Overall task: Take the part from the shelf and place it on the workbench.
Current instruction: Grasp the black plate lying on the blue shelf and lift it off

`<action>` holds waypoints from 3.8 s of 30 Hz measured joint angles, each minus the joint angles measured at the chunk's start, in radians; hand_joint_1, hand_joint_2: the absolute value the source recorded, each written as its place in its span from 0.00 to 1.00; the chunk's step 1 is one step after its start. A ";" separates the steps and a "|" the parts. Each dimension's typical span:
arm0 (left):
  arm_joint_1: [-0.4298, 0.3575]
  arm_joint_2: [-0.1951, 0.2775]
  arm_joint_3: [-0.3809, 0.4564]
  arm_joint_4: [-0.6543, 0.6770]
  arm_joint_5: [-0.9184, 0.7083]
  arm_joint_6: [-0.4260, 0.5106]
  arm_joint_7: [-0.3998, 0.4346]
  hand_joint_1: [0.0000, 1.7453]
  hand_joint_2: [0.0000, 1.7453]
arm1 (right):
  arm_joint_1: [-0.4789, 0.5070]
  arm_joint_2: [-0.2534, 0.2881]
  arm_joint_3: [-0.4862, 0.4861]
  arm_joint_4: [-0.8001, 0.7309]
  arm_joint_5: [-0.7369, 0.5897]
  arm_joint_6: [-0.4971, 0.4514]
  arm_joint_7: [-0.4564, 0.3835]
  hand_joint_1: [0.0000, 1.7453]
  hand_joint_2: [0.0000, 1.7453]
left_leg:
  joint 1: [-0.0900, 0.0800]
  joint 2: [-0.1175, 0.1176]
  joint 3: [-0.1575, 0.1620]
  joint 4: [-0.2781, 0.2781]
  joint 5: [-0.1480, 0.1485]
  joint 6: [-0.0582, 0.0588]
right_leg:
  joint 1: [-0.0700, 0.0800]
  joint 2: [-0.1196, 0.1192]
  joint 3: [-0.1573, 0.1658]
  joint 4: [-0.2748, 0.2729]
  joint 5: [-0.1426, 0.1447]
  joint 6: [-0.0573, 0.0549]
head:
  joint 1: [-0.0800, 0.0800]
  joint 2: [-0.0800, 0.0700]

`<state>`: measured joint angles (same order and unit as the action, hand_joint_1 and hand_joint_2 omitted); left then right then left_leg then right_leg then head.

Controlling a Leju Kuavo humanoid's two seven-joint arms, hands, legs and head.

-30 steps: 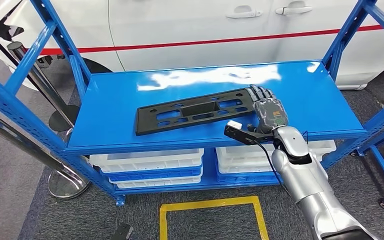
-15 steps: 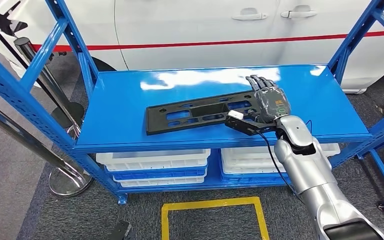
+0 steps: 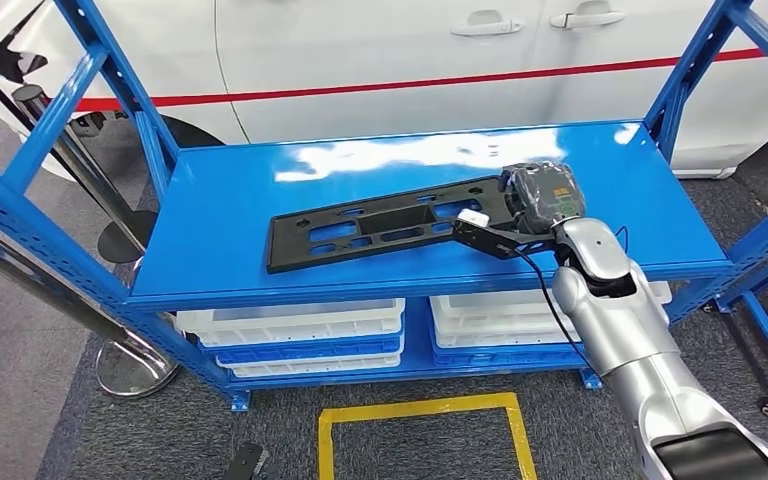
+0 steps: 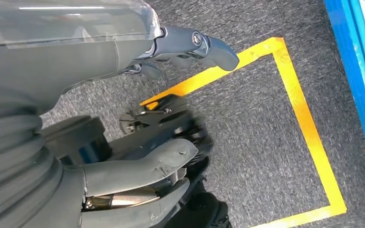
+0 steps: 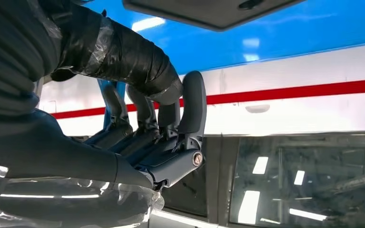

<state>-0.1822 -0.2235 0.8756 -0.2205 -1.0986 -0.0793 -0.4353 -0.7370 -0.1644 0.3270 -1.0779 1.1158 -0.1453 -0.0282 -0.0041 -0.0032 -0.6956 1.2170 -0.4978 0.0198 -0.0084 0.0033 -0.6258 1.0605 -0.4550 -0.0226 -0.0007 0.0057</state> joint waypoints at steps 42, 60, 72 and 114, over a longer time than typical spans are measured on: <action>-0.006 -0.003 0.017 0.000 0.040 -0.056 0.026 0.00 1.00 | 0.086 0.032 0.024 0.138 0.081 -0.110 0.016 0.00 1.00 | -0.006 0.000 0.106 -0.225 0.076 0.041 | -0.007 -0.001 -0.087 0.188 -0.105 0.039 | 0.001 0.000; -0.007 -0.007 -0.029 0.000 0.010 -0.068 0.019 0.00 1.00 | -0.059 0.138 0.060 0.342 0.109 -0.090 0.027 0.00 1.00 | 0.008 -0.001 -0.040 0.079 -0.047 -0.020 | -0.010 -0.003 -0.005 0.008 -0.003 0.005 | -0.001 0.000; -0.012 -0.008 -0.030 0.000 0.013 -0.068 0.018 0.00 1.00 | -0.071 0.148 0.063 0.366 0.115 -0.094 0.028 0.00 1.00 | -0.004 -0.001 0.097 -0.225 0.085 0.031 | -0.014 -0.002 -0.067 0.137 -0.083 0.041 | 0.000 0.000; 0.016 -0.035 -0.044 0.001 0.020 -0.041 -0.005 0.00 0.00 | 0.002 0.180 0.128 0.296 0.122 -0.071 0.020 0.00 1.00 | -0.005 -0.003 0.123 -0.177 0.022 0.005 | -0.008 0.000 -0.008 -0.007 0.009 0.012 | -0.001 0.000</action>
<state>-0.1659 -0.2584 0.8316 -0.2197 -1.0784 -0.1202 -0.4407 -0.7351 0.0156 0.4551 -0.7815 1.2375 -0.2161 -0.0080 -0.0093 -0.0059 -0.5725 1.0401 -0.4760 0.0245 -0.0160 0.0030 -0.6336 1.0533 -0.4457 -0.0101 -0.0012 0.0057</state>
